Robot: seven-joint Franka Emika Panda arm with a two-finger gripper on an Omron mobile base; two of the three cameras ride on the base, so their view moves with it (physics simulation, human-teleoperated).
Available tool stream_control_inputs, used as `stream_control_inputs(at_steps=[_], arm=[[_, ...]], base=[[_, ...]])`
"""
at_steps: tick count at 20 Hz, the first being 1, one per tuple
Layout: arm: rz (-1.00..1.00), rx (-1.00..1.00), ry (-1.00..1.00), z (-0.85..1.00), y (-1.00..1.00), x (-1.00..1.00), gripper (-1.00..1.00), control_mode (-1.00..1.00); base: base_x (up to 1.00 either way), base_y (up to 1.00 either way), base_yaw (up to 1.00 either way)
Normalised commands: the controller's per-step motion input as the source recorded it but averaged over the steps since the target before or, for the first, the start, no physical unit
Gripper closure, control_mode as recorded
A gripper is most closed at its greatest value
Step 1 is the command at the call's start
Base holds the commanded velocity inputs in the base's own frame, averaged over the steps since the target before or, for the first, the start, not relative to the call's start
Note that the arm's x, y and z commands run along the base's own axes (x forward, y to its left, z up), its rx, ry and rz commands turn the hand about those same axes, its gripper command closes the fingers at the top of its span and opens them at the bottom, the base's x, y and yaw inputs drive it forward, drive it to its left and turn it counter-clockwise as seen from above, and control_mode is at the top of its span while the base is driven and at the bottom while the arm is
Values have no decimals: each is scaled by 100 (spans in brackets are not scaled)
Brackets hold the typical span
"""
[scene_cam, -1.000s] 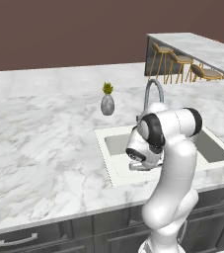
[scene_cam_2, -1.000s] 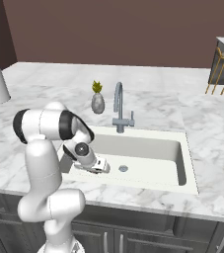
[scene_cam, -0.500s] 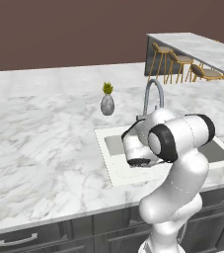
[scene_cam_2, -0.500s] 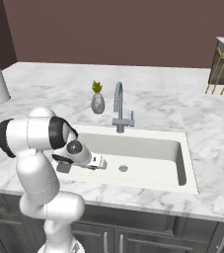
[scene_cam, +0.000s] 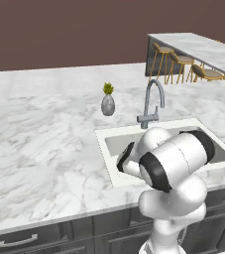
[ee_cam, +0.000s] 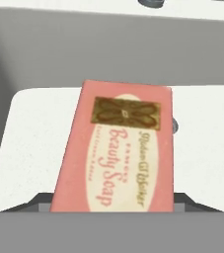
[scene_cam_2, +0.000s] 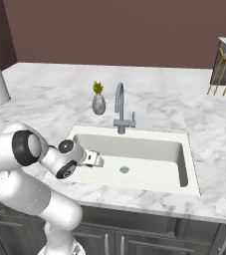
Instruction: Pick up the sponge and bar soap from the sink, and place them back in the cabinet, and close the cabinet door.
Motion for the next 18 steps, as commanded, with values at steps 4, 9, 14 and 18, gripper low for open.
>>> stream_control_inputs(at_steps=[4, 9, 14, 18], arm=[[0, 0, 5, 44, 0, 29, 100, -100], [0, 0, 7, 38, 0, 10, 100, -100], [0, 0, 8, 38, 0, 1, 100, -100], [0, 0, 10, 42, 0, 0, 100, -100]], base=[[0, 0, 0], [0, 0, 0], [0, 0, 0], [0, 0, 0]])
